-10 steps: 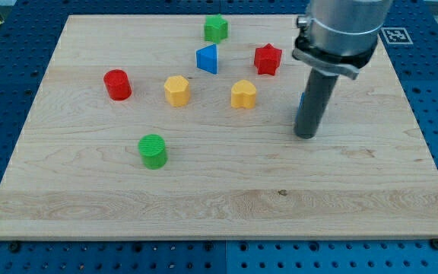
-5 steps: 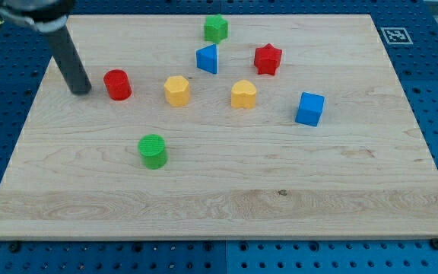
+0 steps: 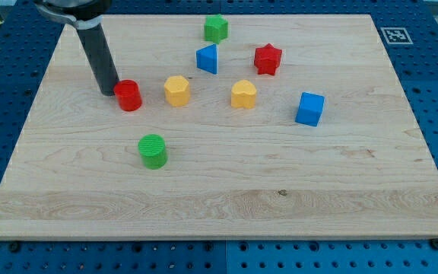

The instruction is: Move the red circle in between blue cube and green circle

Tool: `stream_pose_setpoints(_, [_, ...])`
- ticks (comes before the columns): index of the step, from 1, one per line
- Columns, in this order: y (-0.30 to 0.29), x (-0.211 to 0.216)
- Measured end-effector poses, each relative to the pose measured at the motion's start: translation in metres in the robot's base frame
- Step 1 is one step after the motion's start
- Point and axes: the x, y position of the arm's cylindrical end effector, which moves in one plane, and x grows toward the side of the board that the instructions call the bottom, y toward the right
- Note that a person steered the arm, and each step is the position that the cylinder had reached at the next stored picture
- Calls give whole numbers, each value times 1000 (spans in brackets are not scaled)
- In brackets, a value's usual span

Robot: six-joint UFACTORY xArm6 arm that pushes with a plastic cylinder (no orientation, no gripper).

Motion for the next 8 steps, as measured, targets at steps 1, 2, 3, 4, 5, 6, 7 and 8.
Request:
stream_pose_setpoints(1, [17,15])
stream_pose_setpoints(2, [33,16])
stream_pose_setpoints(3, [50,20])
stream_pose_setpoints(4, [65,26])
stream_pose_setpoints(5, [85,33])
stream_pose_setpoints(6, [107,39])
stream_pose_setpoints(7, [125,49])
stream_pose_setpoints(8, [137,56])
